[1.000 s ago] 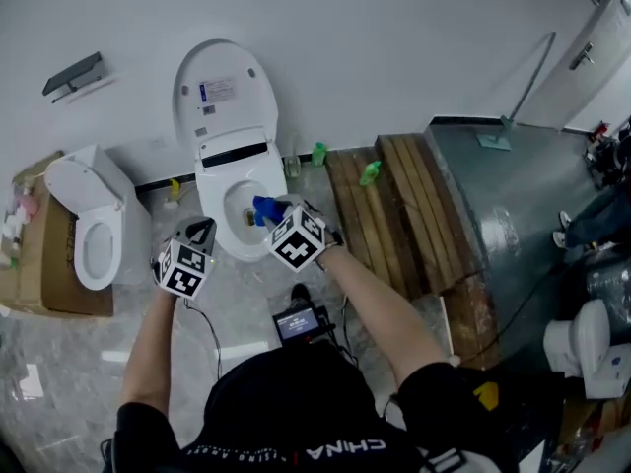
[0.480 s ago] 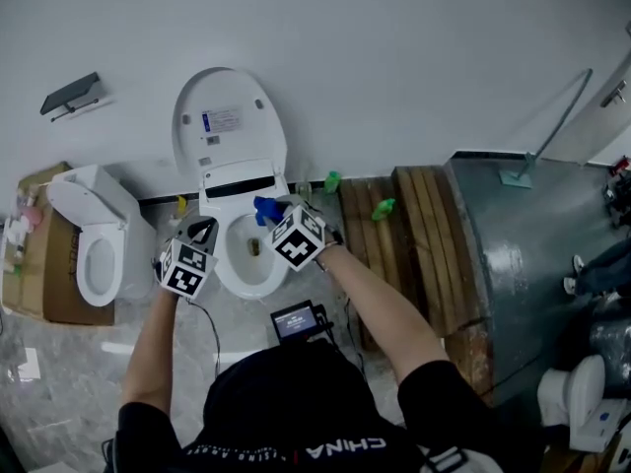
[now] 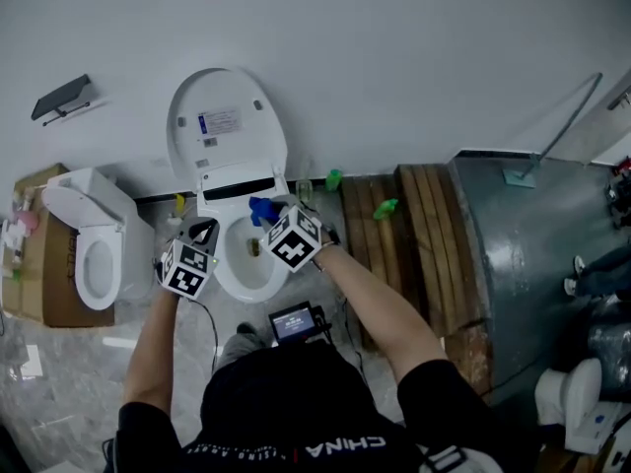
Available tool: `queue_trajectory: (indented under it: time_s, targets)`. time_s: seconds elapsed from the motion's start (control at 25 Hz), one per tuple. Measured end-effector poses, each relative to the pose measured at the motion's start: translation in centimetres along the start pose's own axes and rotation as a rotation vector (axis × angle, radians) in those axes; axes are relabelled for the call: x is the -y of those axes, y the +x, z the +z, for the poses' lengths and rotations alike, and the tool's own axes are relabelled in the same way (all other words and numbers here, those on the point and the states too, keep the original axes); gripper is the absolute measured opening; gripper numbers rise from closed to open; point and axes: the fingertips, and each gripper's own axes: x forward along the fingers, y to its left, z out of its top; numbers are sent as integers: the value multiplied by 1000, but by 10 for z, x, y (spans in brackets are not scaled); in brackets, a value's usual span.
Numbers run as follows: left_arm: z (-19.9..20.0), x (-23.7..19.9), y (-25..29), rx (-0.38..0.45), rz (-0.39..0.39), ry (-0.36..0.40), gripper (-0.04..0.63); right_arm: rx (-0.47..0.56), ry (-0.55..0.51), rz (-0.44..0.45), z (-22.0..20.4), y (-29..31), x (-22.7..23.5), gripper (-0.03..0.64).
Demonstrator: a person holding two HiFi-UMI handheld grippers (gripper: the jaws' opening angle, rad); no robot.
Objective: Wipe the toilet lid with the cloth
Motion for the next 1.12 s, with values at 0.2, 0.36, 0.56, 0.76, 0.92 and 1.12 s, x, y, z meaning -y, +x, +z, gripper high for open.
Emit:
queue_trajectory:
  time_s: [0.2,0.36,0.56,0.76,0.92,1.12]
  targets:
    - [-3,-9,7,17,-48,27,12,-6,45,-47,8,7,5,91]
    - [1,-30,7,43,-60,57,12,-10,67,-77,22,13,6,91]
    - [1,-45,12,69,-86,62,12,-15,83,-114,34,19,11,91]
    - [-8,-53,11,85,-115,62,12,-27,105,-141,41,27,9,91]
    - [-17,-68,10,104,-127,56,12,-32,129,-158,50,37,4,91]
    - [-21,-81,16,109,-138,48,12,-33,157,-163,52,48,2,91]
